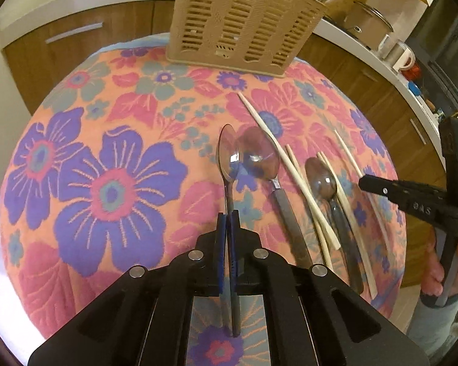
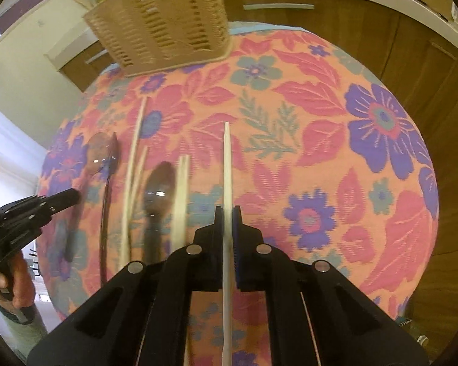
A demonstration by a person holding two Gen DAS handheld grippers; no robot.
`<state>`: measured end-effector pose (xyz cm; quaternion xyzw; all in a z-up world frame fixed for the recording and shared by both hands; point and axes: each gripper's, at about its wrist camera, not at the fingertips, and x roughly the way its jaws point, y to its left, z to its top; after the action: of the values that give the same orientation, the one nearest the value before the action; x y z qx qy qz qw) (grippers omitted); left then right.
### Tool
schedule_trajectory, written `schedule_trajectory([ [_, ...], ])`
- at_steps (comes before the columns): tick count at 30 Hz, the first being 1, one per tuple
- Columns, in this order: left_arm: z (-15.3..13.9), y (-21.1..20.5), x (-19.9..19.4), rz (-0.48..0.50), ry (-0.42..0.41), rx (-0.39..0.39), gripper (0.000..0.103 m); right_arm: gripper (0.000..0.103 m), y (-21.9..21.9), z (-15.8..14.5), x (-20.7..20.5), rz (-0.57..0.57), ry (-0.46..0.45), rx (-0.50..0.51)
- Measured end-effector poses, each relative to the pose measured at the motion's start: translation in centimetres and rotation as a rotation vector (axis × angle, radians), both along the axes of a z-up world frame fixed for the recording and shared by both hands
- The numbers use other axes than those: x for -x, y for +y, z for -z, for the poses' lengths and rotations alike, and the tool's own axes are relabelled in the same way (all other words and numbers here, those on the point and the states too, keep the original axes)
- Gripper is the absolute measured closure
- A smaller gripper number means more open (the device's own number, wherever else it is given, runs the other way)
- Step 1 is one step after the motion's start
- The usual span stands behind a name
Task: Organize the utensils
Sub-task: 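Grasp a single wooden chopstick with the right tool while the left tool grasps a clear spoon, then carry the chopstick with the right tool while the left tool carries the spoon over the basket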
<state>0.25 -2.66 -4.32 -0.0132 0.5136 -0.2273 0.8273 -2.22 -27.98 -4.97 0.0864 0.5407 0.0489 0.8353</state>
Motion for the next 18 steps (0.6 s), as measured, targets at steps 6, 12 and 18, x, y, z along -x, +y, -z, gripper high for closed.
schedule_trajectory([
  [6, 0.0, -0.7, -0.3, 0.013, -0.017, -0.063, 0.088, 0.096, -1.0, 0.6, 0.0, -0.025, 0.045, 0.028],
  [12, 0.2, -2.1, -1.5, 0.041, -0.015, -0.133, 0.08, 0.074, -0.8, 0.1, -0.7, -0.067, 0.047, 0.087],
  [18, 0.5, -4.1, -2.0, 0.085, -0.036, -0.233, 0.073, 0.074, 0.1, 0.6, -2.6, -0.094, 0.09, 0.129],
])
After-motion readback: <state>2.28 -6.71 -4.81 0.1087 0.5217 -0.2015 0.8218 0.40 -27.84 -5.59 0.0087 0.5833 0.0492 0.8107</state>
